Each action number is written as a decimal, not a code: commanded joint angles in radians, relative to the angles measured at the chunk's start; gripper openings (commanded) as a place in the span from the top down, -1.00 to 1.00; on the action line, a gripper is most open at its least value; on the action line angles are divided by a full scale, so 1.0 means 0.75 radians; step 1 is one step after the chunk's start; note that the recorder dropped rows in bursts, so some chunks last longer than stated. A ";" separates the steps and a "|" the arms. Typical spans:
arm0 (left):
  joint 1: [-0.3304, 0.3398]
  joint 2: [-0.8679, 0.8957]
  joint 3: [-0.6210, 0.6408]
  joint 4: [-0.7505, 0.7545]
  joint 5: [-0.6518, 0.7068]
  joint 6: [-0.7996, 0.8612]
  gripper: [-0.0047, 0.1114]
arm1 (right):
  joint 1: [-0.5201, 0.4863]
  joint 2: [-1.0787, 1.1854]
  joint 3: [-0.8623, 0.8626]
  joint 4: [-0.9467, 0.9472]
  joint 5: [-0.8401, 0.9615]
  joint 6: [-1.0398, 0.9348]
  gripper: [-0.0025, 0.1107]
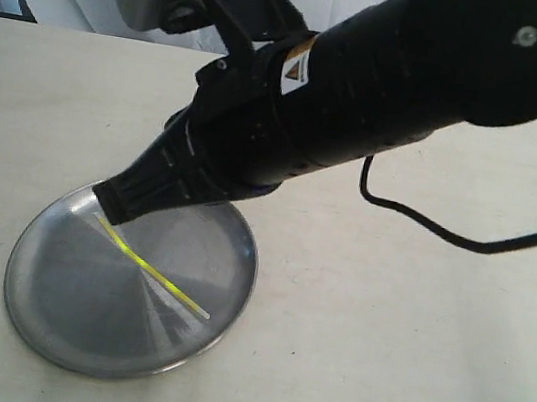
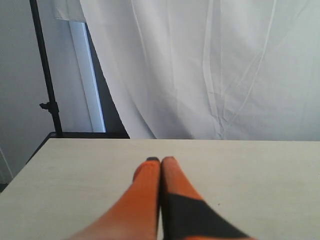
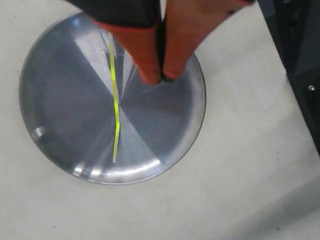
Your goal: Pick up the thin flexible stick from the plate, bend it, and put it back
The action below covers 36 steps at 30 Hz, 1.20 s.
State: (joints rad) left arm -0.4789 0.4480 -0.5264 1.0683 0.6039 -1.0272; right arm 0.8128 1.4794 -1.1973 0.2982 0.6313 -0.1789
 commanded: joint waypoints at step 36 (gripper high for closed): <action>-0.002 -0.007 0.001 0.002 0.002 -0.002 0.92 | -0.818 -1.666 1.356 -0.413 -0.535 0.538 0.96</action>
State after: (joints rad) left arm -0.4789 0.4480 -0.5264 1.0683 0.6039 -1.0272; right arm 0.2619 0.3431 -0.2585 -0.0174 0.2428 0.2243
